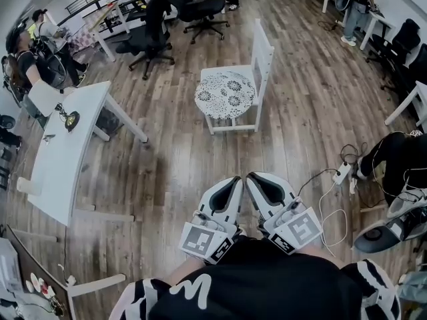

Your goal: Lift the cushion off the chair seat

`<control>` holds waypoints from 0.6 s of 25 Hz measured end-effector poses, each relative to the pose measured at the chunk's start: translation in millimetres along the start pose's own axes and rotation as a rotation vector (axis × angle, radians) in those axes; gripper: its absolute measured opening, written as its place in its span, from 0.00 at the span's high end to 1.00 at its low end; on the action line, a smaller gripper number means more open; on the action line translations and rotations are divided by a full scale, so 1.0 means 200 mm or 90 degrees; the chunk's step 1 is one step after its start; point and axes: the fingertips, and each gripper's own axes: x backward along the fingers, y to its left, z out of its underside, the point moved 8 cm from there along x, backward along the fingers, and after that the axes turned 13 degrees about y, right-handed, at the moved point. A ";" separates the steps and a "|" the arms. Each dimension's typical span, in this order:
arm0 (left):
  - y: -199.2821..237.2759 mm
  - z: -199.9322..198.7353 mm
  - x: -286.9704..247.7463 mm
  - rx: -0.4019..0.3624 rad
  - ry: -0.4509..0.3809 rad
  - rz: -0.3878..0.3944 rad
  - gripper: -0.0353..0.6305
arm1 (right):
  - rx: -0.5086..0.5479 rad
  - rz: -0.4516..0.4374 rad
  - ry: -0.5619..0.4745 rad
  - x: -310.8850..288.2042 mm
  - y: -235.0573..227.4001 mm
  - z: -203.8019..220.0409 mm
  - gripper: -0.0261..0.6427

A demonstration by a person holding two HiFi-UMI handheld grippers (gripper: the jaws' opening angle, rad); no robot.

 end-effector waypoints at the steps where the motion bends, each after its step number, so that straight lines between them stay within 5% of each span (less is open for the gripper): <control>1: 0.01 0.00 0.00 0.002 -0.001 0.002 0.94 | 0.002 -0.001 0.003 -0.01 0.00 0.00 0.92; 15: 0.15 -0.02 -0.04 0.027 -0.007 -0.023 0.94 | -0.009 -0.019 0.012 -0.15 -0.07 -0.02 0.92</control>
